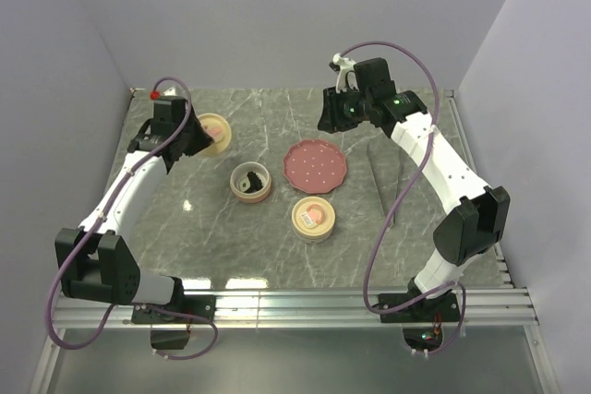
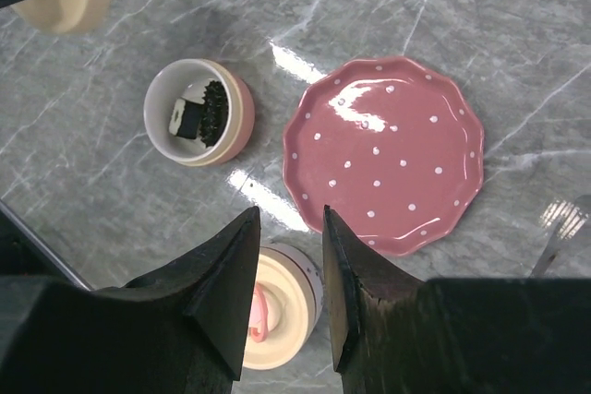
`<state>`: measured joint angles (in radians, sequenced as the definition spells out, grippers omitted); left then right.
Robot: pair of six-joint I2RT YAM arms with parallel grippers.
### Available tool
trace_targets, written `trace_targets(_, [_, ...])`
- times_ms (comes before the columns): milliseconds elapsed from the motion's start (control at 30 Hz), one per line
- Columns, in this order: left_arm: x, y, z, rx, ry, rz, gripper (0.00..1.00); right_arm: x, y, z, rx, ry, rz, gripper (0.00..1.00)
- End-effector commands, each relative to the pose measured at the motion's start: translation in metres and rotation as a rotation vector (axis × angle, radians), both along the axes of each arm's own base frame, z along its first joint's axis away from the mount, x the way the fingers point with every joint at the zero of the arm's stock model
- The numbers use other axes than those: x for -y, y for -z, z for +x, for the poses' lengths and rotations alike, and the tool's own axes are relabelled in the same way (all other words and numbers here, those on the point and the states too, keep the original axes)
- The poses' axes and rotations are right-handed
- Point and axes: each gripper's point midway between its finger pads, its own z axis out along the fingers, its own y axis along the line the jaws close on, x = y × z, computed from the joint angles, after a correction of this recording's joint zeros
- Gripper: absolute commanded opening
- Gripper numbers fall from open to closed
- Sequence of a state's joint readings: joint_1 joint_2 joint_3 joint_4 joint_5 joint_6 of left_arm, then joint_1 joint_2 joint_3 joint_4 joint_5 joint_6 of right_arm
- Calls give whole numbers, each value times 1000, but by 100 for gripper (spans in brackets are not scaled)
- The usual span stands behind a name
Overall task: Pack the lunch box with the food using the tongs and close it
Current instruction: Pick up the lid of the lunch box with the left arm, then put the lid back on the lunch box
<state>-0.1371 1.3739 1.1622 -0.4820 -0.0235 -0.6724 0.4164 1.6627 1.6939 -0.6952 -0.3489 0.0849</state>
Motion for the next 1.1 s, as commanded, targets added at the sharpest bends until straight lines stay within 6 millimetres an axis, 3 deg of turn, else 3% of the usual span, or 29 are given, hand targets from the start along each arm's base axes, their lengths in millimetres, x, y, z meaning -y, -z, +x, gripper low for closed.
trace_targets(0, [41, -48, 5, 138, 218, -104, 0, 3, -14, 6, 56, 37, 2, 41])
trace_targets(167, [81, -45, -5, 115, 332, -195, 1, 11, -22, 13, 82, 94, -15, 40])
trace_targets(333, [105, -7, -18, -11, 337, -177, 0, 13, -26, 10, 94, 99, -14, 40])
trace_targets(467, [109, 21, -26, -118, 305, -119, 0, 12, -19, 6, 80, 90, -4, 40])
trace_targets(767, [102, 48, -29, -236, 218, -57, 0, 9, -13, 1, 63, 69, 7, 41])
trace_targets(1067, [111, 77, -38, -311, 218, -110, 0, 5, -11, 2, 49, 60, 12, 41])
